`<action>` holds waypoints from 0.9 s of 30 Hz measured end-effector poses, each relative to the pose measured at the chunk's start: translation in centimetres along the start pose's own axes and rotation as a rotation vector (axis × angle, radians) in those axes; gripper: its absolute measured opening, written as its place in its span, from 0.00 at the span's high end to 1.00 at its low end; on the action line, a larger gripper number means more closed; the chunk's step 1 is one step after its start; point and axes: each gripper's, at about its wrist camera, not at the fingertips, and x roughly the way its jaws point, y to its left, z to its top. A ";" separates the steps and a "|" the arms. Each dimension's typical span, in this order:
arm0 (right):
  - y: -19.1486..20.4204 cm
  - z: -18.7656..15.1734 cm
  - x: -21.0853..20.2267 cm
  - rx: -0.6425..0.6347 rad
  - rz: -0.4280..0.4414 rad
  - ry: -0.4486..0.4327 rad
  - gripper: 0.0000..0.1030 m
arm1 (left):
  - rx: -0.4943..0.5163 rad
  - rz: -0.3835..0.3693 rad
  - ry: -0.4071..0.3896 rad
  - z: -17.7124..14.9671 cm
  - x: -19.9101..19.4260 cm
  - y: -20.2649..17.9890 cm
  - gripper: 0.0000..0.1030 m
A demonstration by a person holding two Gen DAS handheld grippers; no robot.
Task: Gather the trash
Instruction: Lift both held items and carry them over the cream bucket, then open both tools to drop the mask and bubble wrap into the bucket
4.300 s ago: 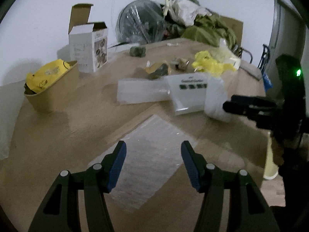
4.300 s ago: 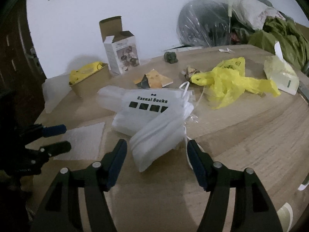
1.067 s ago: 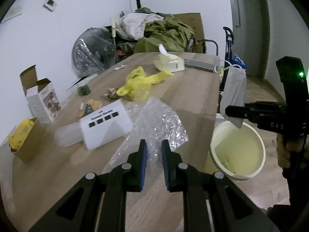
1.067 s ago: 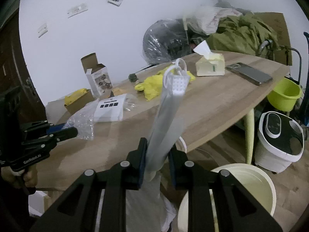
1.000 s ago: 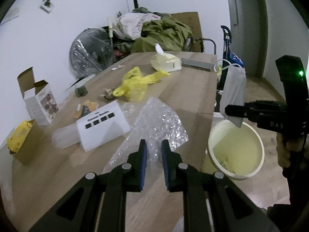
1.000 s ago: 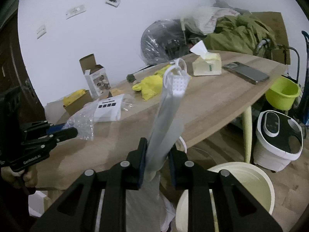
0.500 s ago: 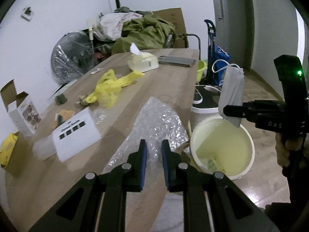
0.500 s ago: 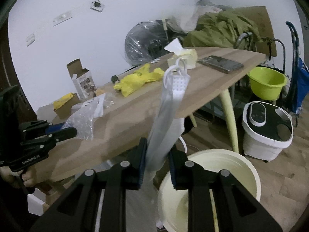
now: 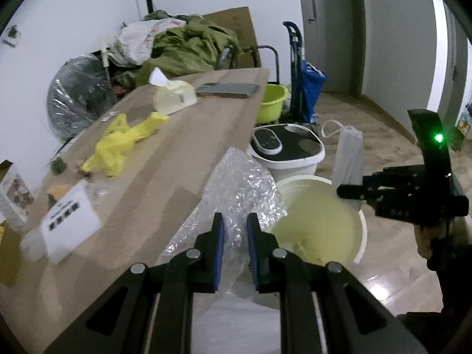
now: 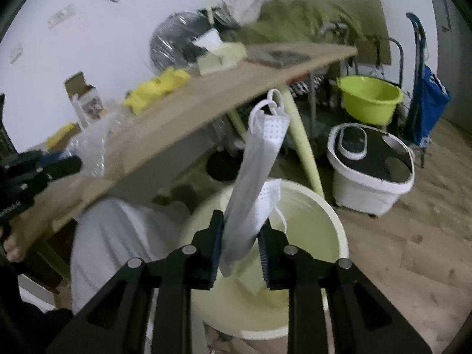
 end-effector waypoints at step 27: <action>-4.9 -2.3 -2.7 0.063 -0.124 0.005 0.59 | 0.085 -0.245 0.152 1.2 8.9 -7.4 0.86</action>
